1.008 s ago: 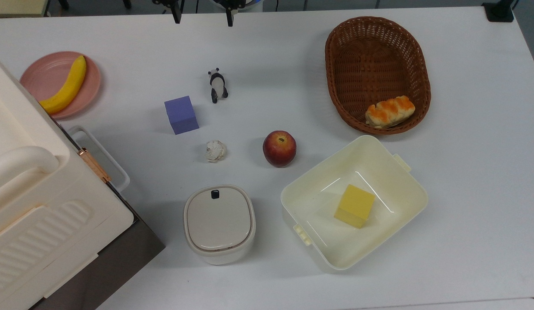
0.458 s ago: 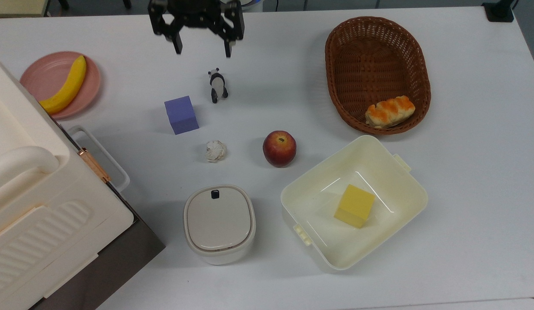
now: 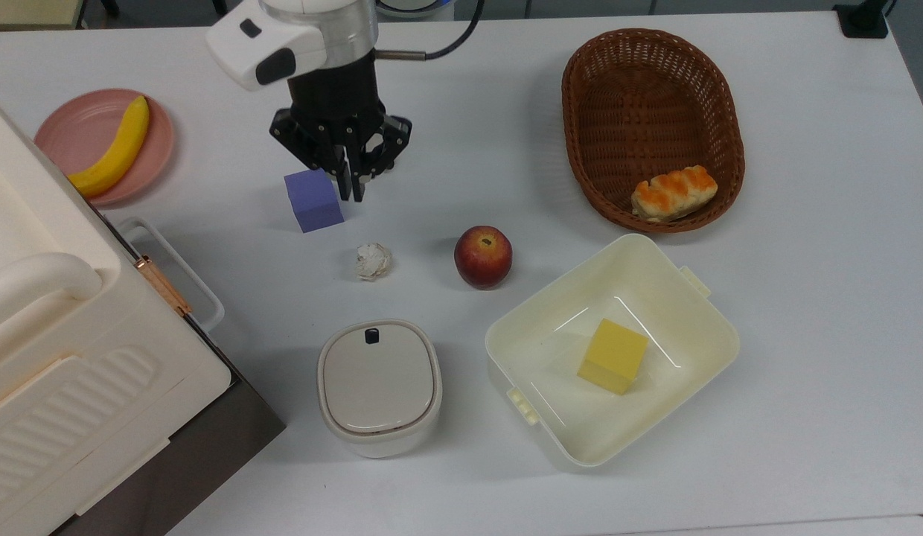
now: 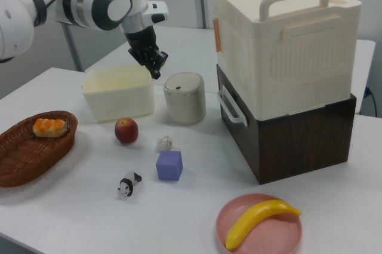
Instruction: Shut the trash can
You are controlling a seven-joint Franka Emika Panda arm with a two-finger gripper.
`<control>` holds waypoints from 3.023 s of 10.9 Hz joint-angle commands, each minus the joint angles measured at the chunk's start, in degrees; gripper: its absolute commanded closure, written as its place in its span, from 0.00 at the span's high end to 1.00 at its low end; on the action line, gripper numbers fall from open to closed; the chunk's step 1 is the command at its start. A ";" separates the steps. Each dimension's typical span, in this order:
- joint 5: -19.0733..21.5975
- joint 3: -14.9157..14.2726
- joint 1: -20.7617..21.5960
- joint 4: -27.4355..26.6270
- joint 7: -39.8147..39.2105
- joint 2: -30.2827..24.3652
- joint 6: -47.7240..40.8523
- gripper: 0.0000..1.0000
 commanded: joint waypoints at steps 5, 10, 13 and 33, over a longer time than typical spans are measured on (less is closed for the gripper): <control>0.16 -0.39 0.37 8.27 2.51 10.82 16.89 0.00; -0.98 -0.39 1.24 8.27 2.42 12.66 16.98 0.00; -1.77 -0.39 1.24 8.27 2.42 13.63 16.98 0.00; -3.54 1.10 1.51 2.67 1.98 7.60 16.45 0.49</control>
